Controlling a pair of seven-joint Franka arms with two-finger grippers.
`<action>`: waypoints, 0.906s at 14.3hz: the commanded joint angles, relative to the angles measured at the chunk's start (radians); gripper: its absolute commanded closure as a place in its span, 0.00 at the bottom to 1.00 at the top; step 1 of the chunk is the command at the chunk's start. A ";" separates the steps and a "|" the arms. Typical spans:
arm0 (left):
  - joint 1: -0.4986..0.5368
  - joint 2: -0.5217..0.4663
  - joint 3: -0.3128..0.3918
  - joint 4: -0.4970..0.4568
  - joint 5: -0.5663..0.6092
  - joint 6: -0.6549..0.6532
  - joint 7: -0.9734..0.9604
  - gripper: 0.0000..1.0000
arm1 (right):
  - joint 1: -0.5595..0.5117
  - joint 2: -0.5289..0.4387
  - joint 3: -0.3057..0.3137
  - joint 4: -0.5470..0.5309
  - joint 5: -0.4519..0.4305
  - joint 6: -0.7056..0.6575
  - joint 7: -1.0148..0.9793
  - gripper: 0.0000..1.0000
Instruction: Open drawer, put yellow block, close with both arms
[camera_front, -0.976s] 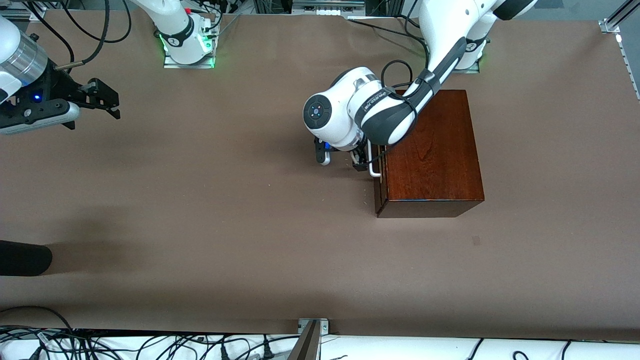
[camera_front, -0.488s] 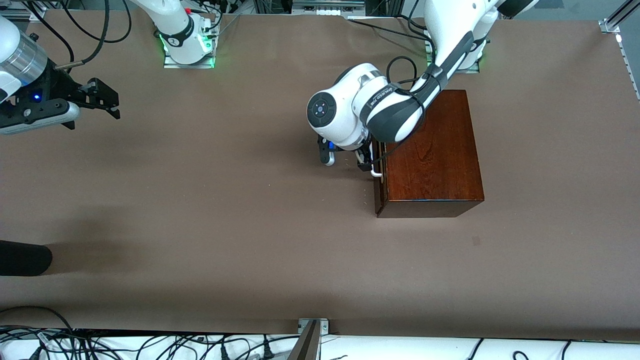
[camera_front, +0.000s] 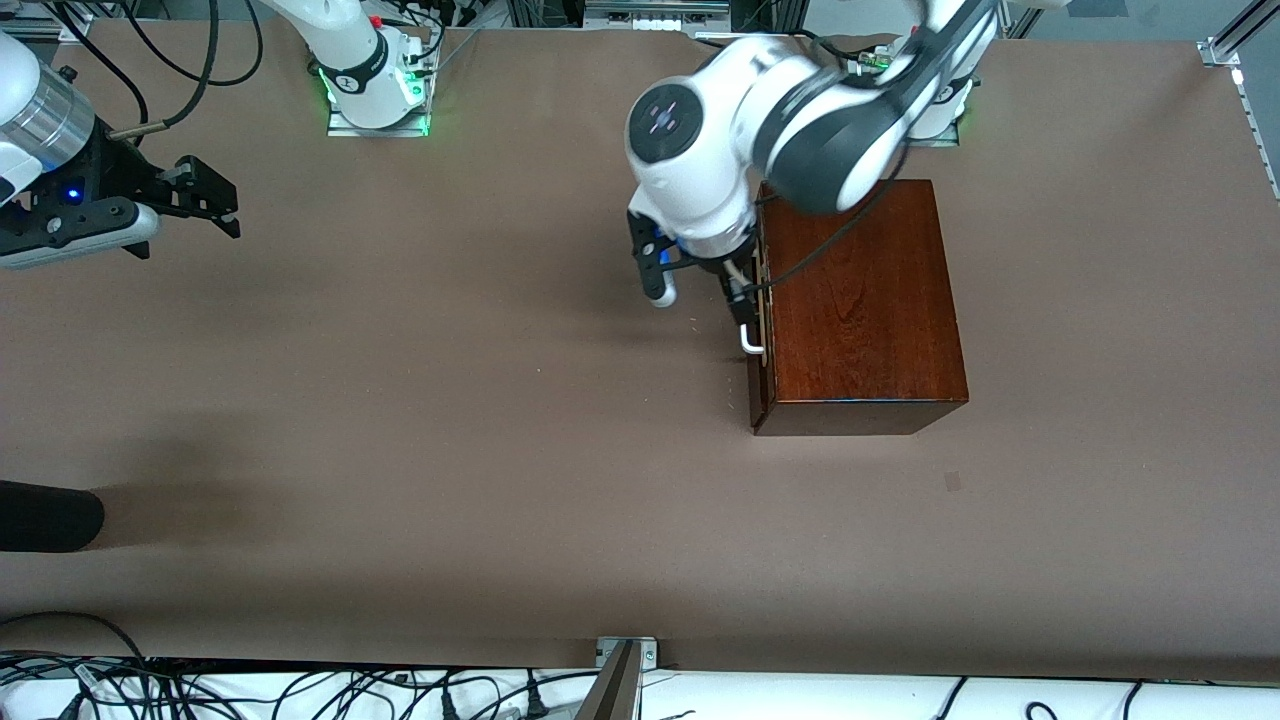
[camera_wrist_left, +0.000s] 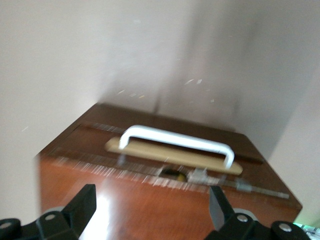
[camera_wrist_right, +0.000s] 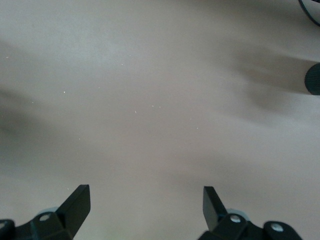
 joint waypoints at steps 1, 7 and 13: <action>0.133 -0.089 0.003 -0.008 -0.065 -0.030 0.000 0.00 | 0.004 0.006 -0.001 0.021 -0.004 -0.015 0.014 0.00; 0.317 -0.149 0.068 0.111 -0.076 -0.066 -0.121 0.00 | 0.004 0.004 -0.001 0.021 -0.004 -0.016 0.014 0.00; 0.317 -0.319 0.392 -0.052 -0.361 0.035 -0.183 0.00 | 0.004 0.004 -0.001 0.019 -0.004 -0.016 0.014 0.00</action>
